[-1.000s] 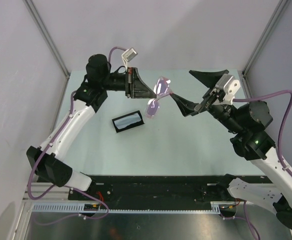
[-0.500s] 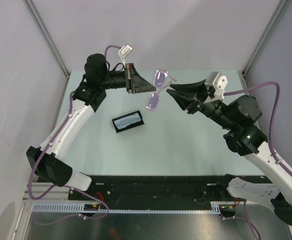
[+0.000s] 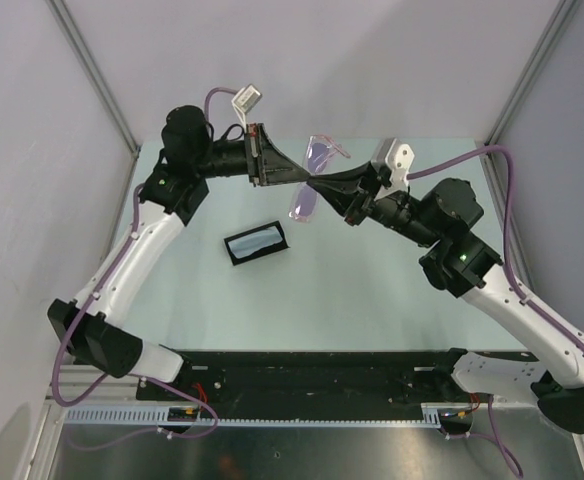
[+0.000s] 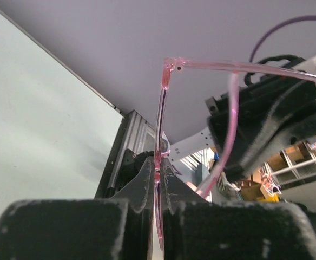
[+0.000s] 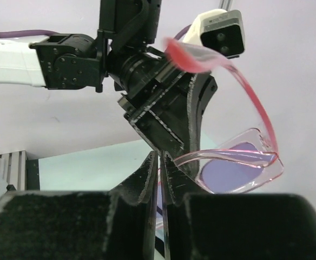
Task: Organize the sunglasses
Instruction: Fold the left temple of the sunglasses with the sunglasses.
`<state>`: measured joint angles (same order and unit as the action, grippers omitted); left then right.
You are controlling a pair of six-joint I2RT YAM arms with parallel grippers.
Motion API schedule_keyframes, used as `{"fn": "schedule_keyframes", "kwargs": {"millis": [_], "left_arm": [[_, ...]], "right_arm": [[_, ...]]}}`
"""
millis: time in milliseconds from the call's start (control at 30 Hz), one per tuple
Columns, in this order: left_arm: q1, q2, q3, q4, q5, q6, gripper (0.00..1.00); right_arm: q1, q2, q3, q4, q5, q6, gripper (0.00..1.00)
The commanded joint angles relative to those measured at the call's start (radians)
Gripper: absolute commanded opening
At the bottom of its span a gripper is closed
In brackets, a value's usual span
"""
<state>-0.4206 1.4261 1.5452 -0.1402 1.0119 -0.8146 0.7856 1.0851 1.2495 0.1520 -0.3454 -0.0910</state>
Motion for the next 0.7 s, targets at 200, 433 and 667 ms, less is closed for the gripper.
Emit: {"fn": "schedule_keyframes", "kwargs": {"millis": [200, 433, 667], "left_arm": [[-0.01, -0.069, 0.085, 0.067, 0.129, -0.077, 0.01], [0.002, -0.07, 0.035, 0.07, 0.079, 0.015, 0.01], [0.039, -0.062, -0.02, 0.07, 0.037, 0.126, 0.01]], "right_arm": [[-0.028, 0.016, 0.001, 0.073, 0.011, -0.016, 0.07], [-0.132, -0.025, 0.01, 0.121, -0.006, 0.204, 0.14], [-0.304, -0.067, 0.014, 0.075, -0.081, 0.422, 0.15]]}}
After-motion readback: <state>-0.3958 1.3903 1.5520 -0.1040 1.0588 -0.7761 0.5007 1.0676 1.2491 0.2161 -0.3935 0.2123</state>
